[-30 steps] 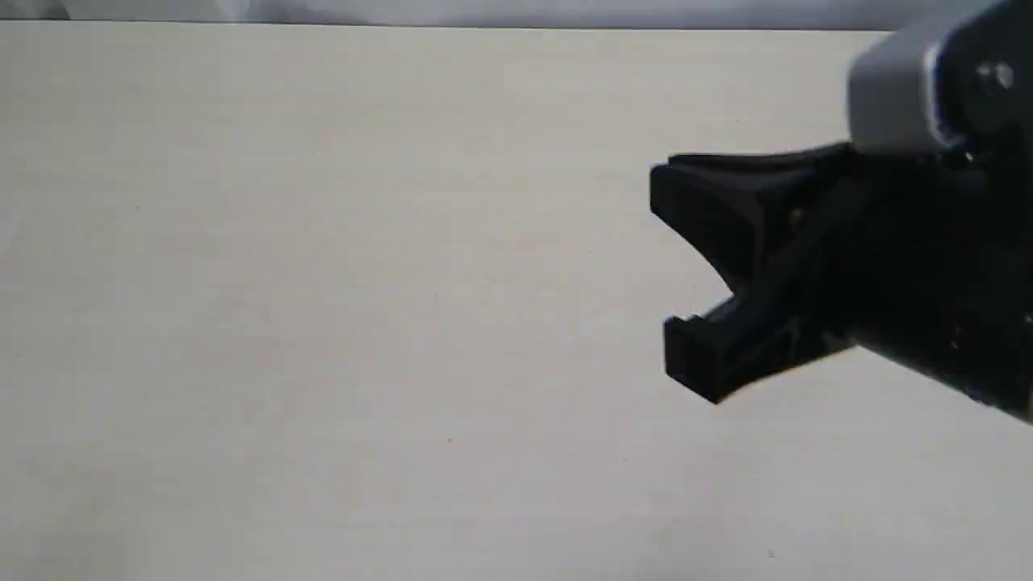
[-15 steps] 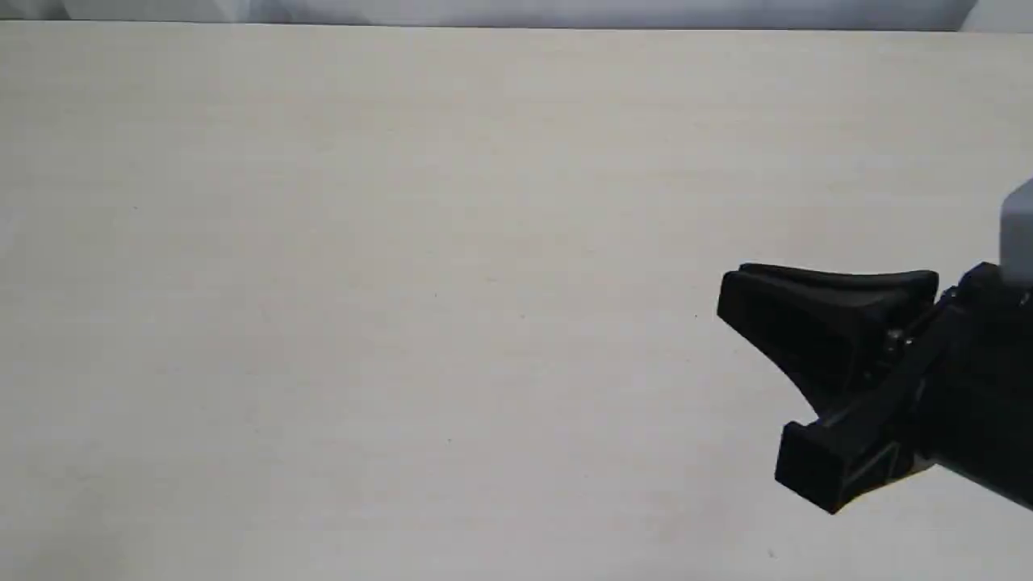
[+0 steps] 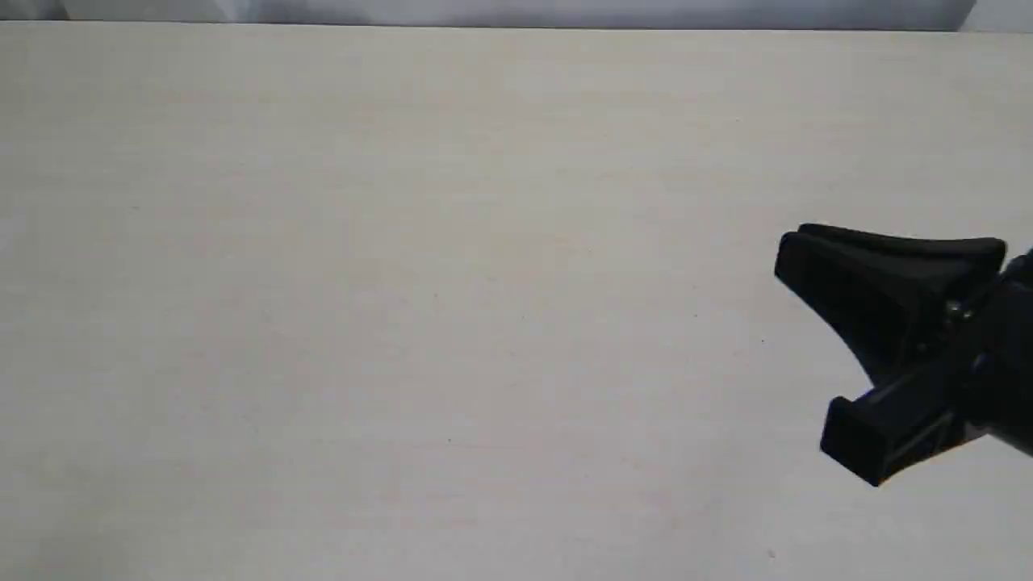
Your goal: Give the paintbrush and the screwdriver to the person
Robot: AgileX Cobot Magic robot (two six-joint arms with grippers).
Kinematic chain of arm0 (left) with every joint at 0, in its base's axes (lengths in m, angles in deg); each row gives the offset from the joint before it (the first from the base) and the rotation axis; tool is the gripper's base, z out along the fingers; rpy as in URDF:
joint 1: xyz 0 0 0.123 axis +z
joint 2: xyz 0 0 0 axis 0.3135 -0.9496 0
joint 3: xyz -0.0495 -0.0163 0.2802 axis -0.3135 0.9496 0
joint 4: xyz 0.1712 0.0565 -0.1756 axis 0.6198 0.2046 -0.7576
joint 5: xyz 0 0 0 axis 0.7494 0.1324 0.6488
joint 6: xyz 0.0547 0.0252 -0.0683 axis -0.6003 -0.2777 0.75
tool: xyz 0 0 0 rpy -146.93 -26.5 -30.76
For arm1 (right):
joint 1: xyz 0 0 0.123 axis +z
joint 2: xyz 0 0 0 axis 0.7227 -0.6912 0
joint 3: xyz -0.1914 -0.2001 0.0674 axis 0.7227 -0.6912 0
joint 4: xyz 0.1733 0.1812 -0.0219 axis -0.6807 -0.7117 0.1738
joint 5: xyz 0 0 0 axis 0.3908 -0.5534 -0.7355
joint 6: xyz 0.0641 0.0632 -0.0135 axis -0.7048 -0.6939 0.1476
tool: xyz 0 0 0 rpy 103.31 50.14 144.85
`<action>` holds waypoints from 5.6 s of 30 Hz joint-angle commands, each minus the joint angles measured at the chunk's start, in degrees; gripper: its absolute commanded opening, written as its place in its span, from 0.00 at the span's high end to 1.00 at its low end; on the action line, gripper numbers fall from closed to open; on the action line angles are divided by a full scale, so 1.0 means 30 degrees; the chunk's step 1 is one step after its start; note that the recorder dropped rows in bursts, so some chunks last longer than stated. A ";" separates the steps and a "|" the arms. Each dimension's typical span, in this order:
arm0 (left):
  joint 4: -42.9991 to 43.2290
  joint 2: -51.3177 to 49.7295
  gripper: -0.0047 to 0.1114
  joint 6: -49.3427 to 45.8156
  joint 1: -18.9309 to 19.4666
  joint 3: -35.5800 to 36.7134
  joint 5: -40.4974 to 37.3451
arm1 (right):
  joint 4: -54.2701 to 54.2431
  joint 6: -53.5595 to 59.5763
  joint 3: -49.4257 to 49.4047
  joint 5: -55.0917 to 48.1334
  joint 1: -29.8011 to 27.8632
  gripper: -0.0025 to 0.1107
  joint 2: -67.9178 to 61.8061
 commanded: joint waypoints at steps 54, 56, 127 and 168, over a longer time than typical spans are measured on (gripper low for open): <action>-0.0018 0.0048 0.96 0.0039 -0.0158 0.0039 0.0151 | -0.4504 0.9817 -0.6347 0.9764 -2.0451 0.94 1.2074; -0.0018 0.0048 0.96 0.0039 -0.0158 0.0039 0.0151 | -0.6666 1.1752 -0.6347 0.8393 -2.0451 0.94 1.2074; -0.0080 0.0048 0.96 0.0039 -0.0158 0.0039 0.0078 | -2.4988 3.0377 -0.6347 0.3617 -2.0451 0.94 1.2074; -0.0039 0.0048 0.96 0.0039 -0.0158 0.0039 0.0155 | -2.5561 3.1174 -0.6347 -0.0084 -1.8517 0.94 1.2074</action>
